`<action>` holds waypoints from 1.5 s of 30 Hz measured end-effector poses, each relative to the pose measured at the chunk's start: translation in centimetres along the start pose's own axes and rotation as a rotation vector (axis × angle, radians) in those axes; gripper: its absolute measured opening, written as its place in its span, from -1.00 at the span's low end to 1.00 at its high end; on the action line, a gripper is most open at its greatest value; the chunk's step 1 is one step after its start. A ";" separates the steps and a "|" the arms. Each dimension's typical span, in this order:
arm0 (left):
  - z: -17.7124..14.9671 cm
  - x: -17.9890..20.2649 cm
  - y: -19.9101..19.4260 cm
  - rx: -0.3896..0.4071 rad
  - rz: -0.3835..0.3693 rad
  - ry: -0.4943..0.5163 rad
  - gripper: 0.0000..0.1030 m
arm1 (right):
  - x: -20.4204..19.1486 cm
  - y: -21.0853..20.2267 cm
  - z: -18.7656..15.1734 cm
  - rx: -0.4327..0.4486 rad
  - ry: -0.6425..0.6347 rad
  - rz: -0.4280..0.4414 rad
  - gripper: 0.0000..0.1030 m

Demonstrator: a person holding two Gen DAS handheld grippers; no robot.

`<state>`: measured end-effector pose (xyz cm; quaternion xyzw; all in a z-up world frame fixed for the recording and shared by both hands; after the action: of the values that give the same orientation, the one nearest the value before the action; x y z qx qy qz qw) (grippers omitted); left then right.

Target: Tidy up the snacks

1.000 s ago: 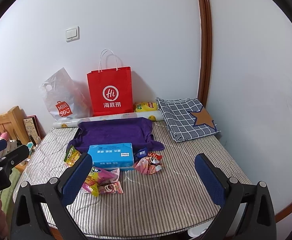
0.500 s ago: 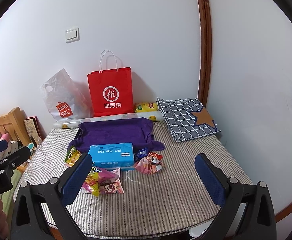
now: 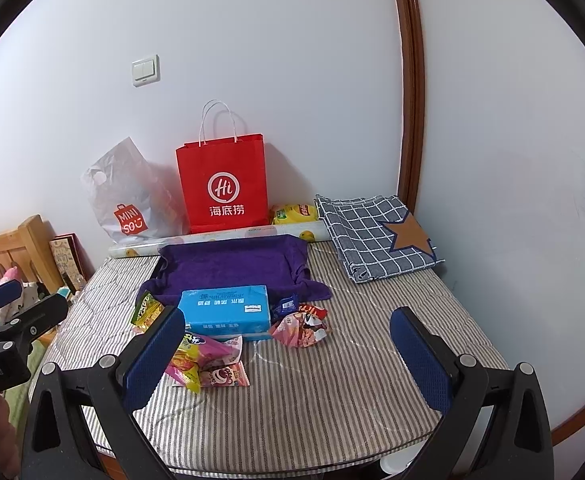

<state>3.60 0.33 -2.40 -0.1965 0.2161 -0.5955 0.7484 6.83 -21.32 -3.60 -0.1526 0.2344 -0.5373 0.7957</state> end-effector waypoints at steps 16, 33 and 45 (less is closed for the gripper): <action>-1.5 -0.2 5.3 -0.062 0.016 0.002 0.97 | 3.1 5.5 -3.0 -0.123 -0.029 -0.139 1.00; -4.7 -3.2 16.1 -0.234 0.074 -0.050 0.97 | 8.8 15.9 -6.9 -0.237 0.137 -0.060 0.99; -5.4 -5.3 20.3 -0.292 0.090 -0.044 0.86 | 10.6 24.1 -6.5 -0.363 0.217 -0.006 0.94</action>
<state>15.93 9.67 -17.55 -0.3064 0.2928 -0.5191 0.7422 25.51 -22.00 -23.17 -0.2354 0.4112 -0.5019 0.7236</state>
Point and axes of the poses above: each gripper's, at about its wrist camera, not at the fingertips, and y roughly the way its jaws point, x to its right, z to its top, the point moved 5 cm from there along y, roughly the way its jaws point, and after that the axes turned 13 degrees about z, right-handed, at the moved point
